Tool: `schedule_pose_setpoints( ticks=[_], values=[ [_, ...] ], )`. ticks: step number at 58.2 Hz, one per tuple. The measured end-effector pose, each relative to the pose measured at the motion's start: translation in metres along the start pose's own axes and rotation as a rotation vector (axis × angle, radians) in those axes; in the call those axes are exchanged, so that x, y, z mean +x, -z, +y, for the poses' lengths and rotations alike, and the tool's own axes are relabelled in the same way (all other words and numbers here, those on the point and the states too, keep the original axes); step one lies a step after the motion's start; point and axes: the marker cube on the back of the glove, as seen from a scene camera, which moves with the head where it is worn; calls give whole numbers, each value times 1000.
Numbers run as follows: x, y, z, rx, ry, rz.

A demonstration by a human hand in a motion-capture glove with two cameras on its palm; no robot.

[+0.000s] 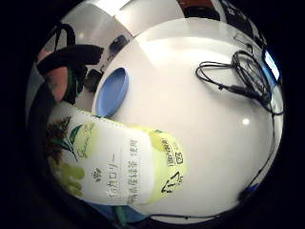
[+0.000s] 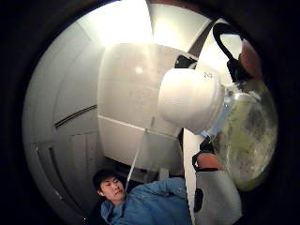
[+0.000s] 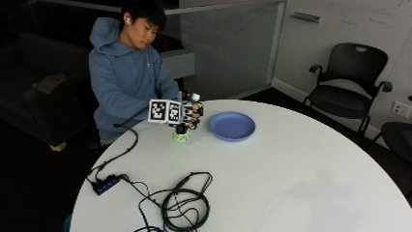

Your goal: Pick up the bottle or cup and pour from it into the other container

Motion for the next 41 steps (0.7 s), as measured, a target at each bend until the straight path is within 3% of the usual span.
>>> schedule_pose_setpoints(
  ticks=[25, 41],
  values=[
    [-53, -61, -70, -332, -133, 646],
    [-68, -95, -101, -440, -163, 1028]
  ],
)
